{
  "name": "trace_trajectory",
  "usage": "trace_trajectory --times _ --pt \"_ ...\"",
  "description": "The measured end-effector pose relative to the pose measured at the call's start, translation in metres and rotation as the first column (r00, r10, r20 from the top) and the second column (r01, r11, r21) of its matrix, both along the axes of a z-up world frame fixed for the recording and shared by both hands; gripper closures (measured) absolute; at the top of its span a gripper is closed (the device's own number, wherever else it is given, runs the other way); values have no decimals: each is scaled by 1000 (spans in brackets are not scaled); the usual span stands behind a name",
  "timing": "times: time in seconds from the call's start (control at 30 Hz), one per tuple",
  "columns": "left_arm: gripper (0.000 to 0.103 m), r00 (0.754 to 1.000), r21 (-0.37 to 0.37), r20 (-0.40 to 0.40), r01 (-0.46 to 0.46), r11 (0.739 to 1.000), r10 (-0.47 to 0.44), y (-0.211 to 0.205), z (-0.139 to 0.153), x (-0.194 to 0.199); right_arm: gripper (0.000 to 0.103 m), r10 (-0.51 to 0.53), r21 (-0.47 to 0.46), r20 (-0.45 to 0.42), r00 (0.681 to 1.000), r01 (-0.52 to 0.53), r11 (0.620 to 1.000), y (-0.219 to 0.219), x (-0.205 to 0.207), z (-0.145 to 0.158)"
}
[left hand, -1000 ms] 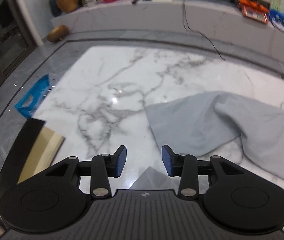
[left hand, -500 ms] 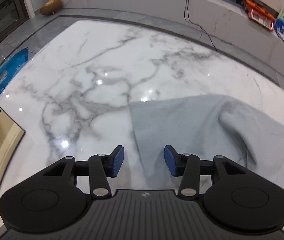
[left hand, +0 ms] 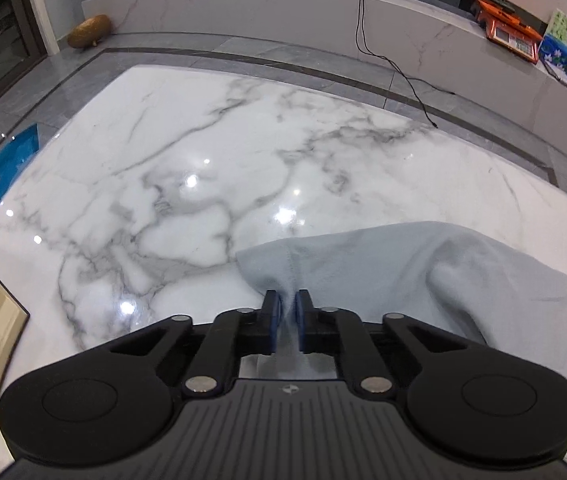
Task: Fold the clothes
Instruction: 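Grasp the sweatshirt edge with the left tool while the right tool grasps the hem edge, then lift the held edge with both tools and open them over the table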
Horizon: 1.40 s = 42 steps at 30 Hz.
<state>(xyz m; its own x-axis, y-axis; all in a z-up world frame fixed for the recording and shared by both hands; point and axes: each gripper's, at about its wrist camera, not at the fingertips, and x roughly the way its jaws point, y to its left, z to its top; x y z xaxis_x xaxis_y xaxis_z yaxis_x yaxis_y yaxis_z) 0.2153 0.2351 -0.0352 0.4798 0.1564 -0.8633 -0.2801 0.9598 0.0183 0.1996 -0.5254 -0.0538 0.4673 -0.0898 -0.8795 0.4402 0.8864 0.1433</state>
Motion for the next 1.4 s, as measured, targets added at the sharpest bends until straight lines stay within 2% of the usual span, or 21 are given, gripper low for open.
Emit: trace_trajectory --times 0.03,0.1,0.13,0.2,0.27,0.4,0.5,0.57,0.63,0.67,0.7,0.73,0.83,0.9,0.97,1.0,1.17,1.3,1.4 --pt "97 1000 18 1 0 1000 0 -1 0 1 93 15 0 -4 1000 -15 1000 3 1 1" --pt "98 1000 51 3 1 999 -1 -1 0 4 94 25 -32 -2 1000 -25 999 8 1 5" --pt "98 1000 83 5 1 997 -1 0 1 6 95 26 -118 17 1000 -23 993 14 3 12" --pt "98 1000 155 22 3 988 -6 2 6 13 95 12 -216 48 999 -2 976 17 9 22" --pt "98 999 178 40 6 984 -14 6 13 18 95 -1 -261 70 998 19 965 16 19 26" --pt "98 996 228 76 35 973 -54 2 23 32 95 0 -293 94 996 28 956 18 41 32" --pt "98 993 239 83 58 969 -80 -2 22 42 95 -11 -318 104 995 44 947 22 55 29" --pt "97 996 216 42 73 974 -84 -2 14 49 93 -11 -312 97 995 41 949 23 62 22" --pt "90 997 197 5 74 978 -76 0 5 55 91 -5 -296 74 997 26 955 21 65 17" --pt "86 998 199 5 63 978 -66 1 2 55 86 -8 -296 74 997 29 955 20 65 16" --pt "86 998 207 10 51 977 -54 2 1 55 76 -10 -298 76 997 32 954 19 64 16" --pt "86 999 219 15 38 975 -42 4 0 54 73 -26 -305 94 995 53 951 17 62 19" --pt "86 999 239 35 13 971 -22 8 3 47 69 -50 -297 136 989 89 951 12 54 30" --pt "86 996 205 69 42 978 -57 3 10 42 69 -35 -261 171 985 79 962 11 49 36" --pt "86 988 173 85 113 978 -129 -12 15 41 69 78 -216 228 971 -28 976 24 43 46" --pt "86 984 166 88 136 977 -152 -19 17 41 69 99 -213 230 968 -49 976 27 43 46" --pt "86 958 127 86 260 957 -272 -66 9 46 74 281 -149 187 941 -256 955 85 54 35" --pt "86 944 111 61 315 943 -323 -86 -7 51 74 353 -123 146 924 -337 934 124 72 20" --pt "86 943 102 61 320 942 -327 -89 -16 52 74 353 -120 98 930 -341 932 134 83 10"
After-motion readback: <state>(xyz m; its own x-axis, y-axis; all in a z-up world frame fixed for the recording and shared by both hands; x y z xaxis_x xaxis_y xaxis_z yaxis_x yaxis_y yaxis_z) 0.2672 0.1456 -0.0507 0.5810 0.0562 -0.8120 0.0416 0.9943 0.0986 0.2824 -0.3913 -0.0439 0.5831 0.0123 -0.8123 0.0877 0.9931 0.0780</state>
